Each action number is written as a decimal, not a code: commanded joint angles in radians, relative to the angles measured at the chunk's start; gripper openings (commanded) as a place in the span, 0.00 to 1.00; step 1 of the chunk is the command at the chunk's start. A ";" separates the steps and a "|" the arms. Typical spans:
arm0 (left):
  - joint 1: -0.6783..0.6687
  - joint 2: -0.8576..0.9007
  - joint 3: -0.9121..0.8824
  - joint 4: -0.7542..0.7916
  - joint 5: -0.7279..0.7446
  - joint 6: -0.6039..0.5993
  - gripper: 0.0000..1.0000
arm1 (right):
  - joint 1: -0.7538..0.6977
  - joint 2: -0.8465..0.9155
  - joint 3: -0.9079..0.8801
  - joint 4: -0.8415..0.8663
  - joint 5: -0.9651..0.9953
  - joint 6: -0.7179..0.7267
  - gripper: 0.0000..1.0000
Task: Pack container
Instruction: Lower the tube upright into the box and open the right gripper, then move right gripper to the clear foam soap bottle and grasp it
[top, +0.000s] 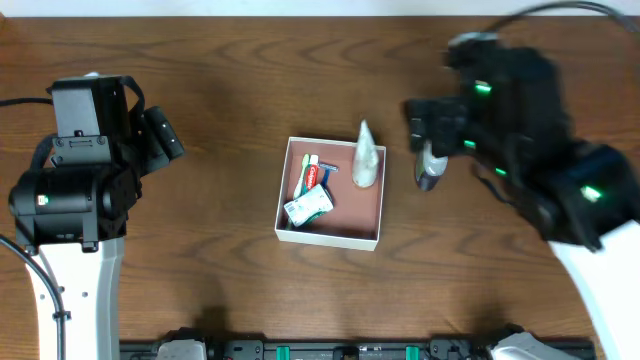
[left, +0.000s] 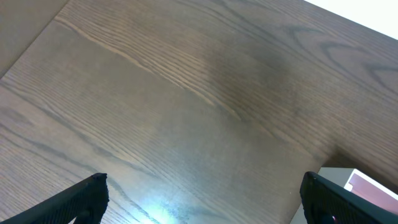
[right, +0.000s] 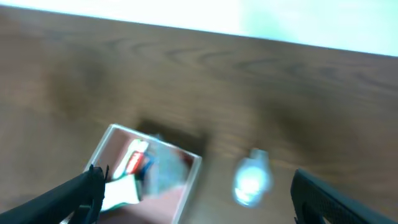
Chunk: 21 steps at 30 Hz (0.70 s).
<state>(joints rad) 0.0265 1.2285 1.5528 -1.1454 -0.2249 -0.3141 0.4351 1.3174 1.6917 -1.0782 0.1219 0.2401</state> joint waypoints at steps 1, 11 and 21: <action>0.006 0.000 0.009 -0.002 -0.016 0.005 0.98 | -0.056 0.037 -0.012 -0.049 0.058 -0.013 0.93; 0.006 0.000 0.009 -0.002 -0.016 0.005 0.98 | -0.142 0.256 -0.118 -0.060 0.061 0.108 0.82; 0.006 0.000 0.009 -0.002 -0.016 0.005 0.98 | -0.147 0.447 -0.118 -0.032 0.031 0.127 0.79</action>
<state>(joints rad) 0.0265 1.2285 1.5528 -1.1454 -0.2249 -0.3141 0.2958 1.7302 1.5696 -1.1076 0.1532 0.3405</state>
